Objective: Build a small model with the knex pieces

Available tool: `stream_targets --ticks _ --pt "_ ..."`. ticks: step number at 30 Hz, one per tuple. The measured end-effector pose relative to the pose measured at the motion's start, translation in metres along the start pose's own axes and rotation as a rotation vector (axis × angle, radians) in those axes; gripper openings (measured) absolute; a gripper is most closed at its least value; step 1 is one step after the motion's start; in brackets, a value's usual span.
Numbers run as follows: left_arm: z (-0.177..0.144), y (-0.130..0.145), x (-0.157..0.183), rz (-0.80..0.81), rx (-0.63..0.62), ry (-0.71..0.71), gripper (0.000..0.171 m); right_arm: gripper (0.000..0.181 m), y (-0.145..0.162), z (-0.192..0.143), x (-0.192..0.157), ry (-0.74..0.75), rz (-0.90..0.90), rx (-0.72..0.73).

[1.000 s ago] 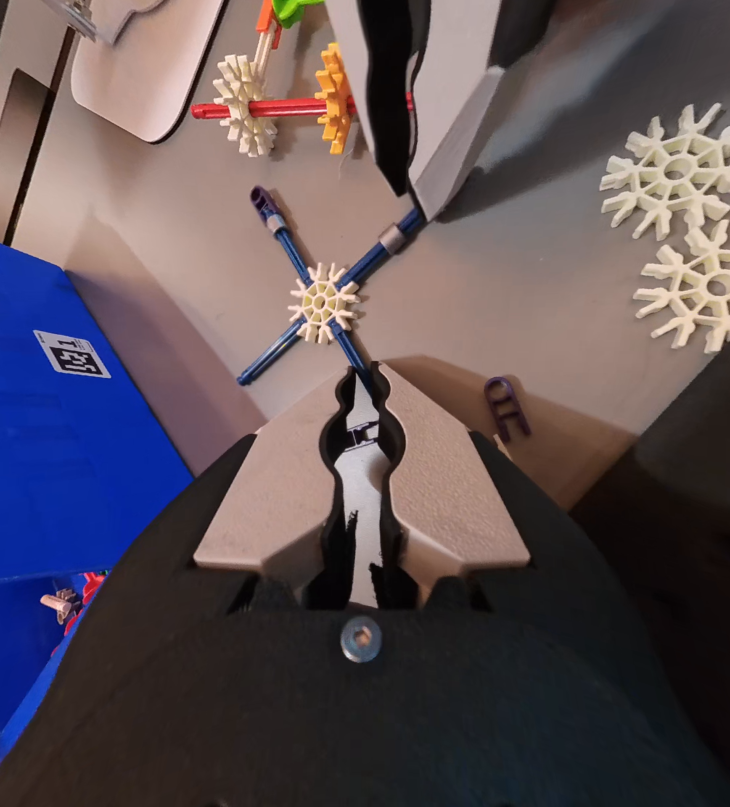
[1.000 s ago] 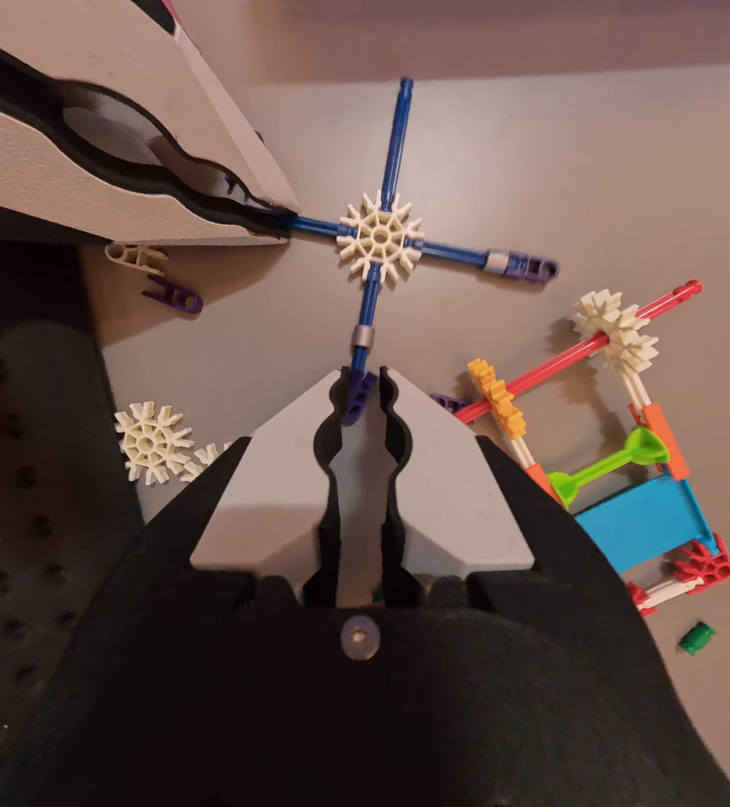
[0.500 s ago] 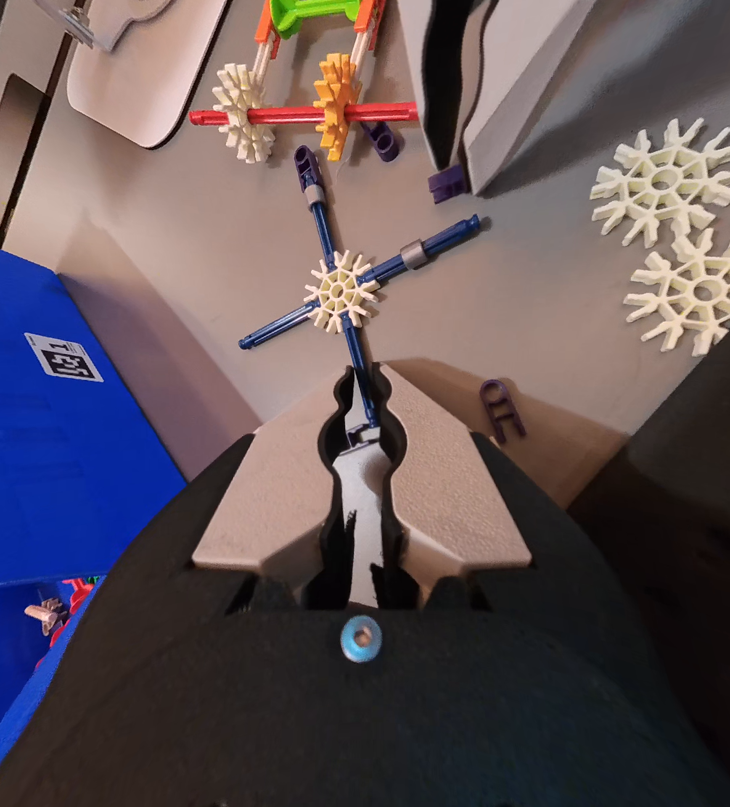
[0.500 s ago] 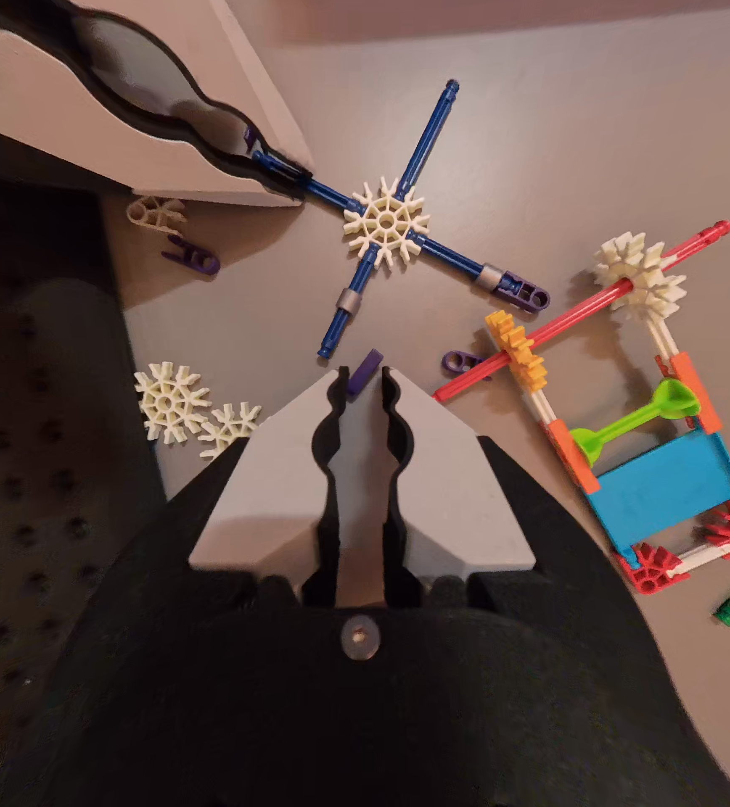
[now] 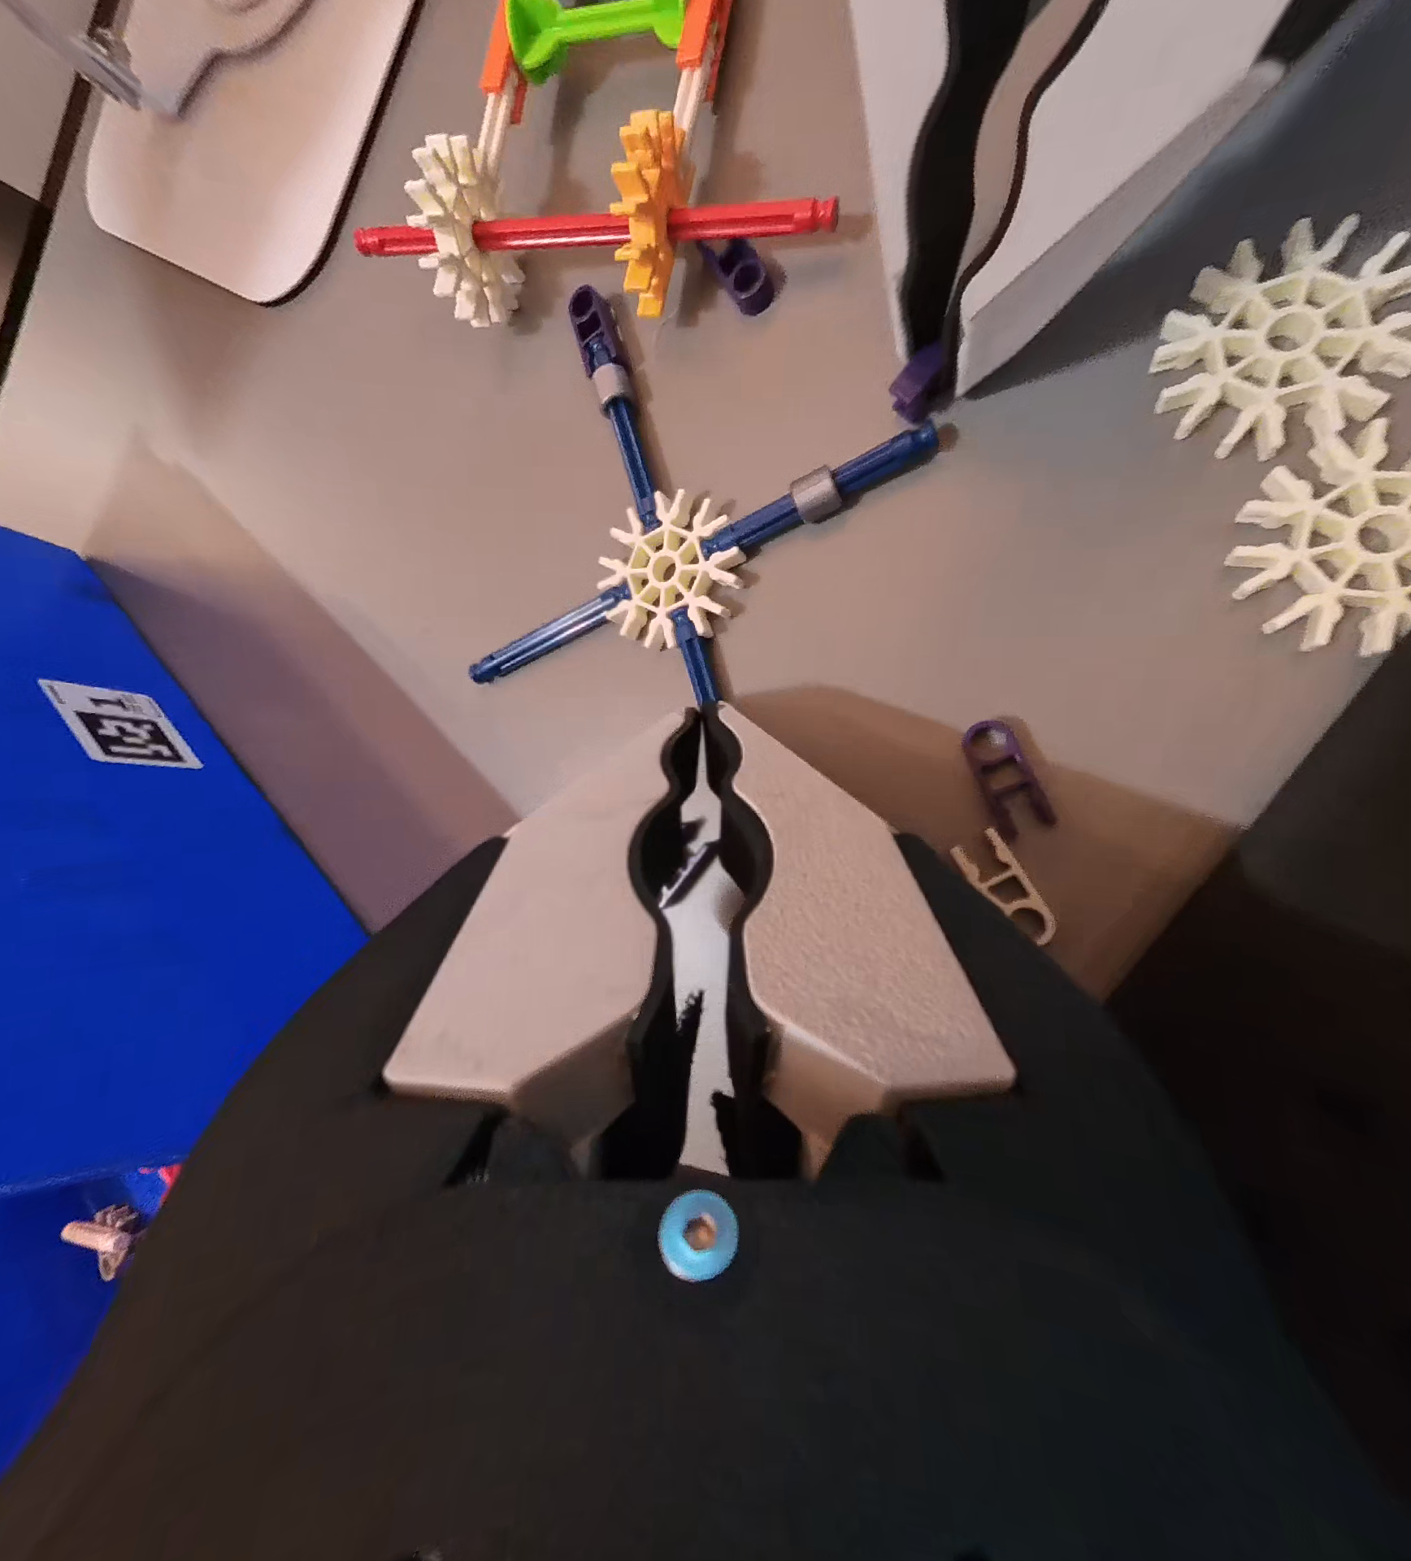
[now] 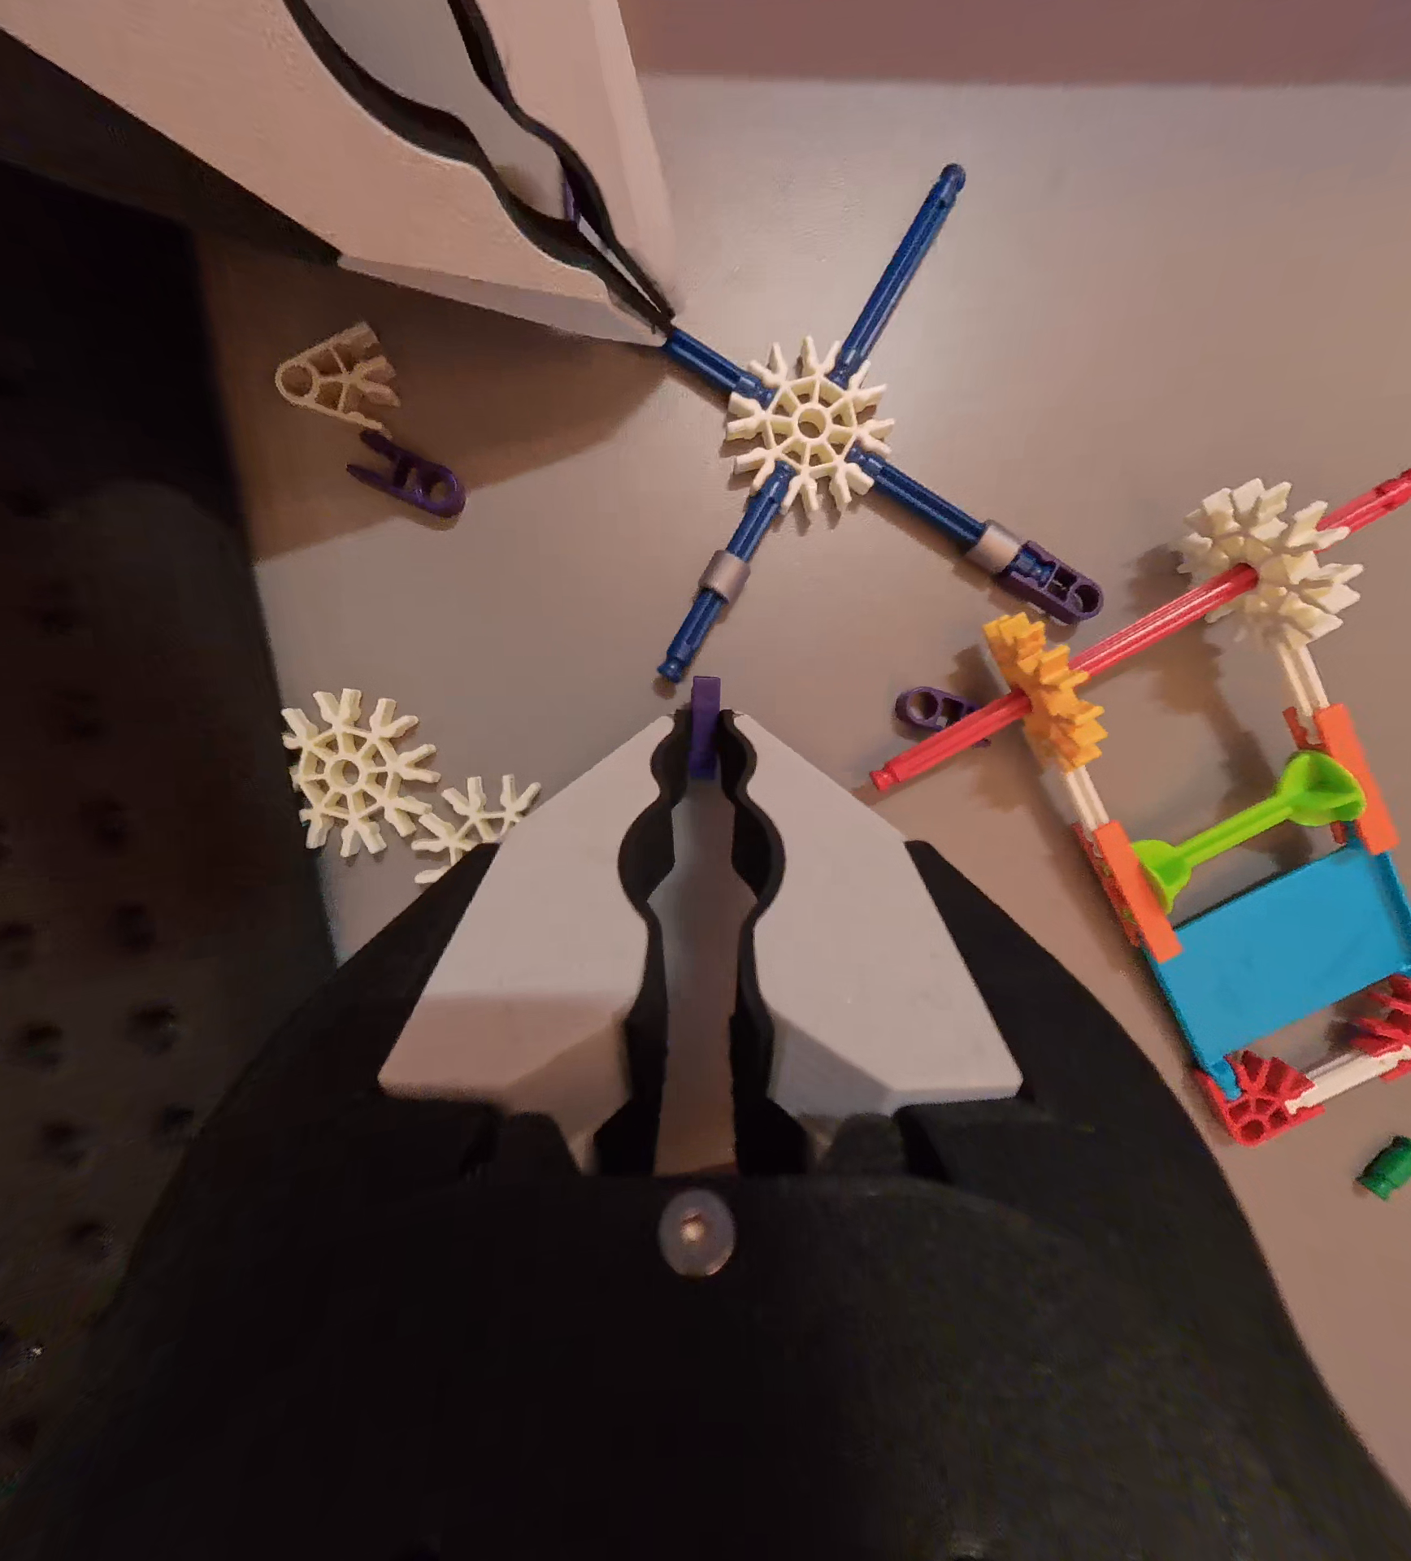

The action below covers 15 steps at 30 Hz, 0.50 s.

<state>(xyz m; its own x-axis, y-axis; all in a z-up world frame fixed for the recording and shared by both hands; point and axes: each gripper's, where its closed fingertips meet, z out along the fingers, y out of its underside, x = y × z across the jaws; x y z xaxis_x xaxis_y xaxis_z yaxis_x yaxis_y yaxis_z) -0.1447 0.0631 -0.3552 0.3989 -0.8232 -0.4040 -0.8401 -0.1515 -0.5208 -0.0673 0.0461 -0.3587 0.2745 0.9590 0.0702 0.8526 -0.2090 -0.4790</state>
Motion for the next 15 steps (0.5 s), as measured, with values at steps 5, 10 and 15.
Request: stream_targets --ticks 5,10,15 --pt "-0.001 -0.005 0.012 -0.013 0.015 0.050 0.003 0.005 0.001 0.000 -0.005 0.008 -0.018 -0.001" --pt "-0.002 -0.008 0.017 -0.021 0.027 0.060 0.003 0.015 0.003 -0.002 -0.011 0.016 -0.033 0.003" --pt "0.000 -0.009 0.016 -0.004 0.009 0.023 0.001 0.021 0.003 -0.005 -0.012 0.064 -0.043 -0.005"
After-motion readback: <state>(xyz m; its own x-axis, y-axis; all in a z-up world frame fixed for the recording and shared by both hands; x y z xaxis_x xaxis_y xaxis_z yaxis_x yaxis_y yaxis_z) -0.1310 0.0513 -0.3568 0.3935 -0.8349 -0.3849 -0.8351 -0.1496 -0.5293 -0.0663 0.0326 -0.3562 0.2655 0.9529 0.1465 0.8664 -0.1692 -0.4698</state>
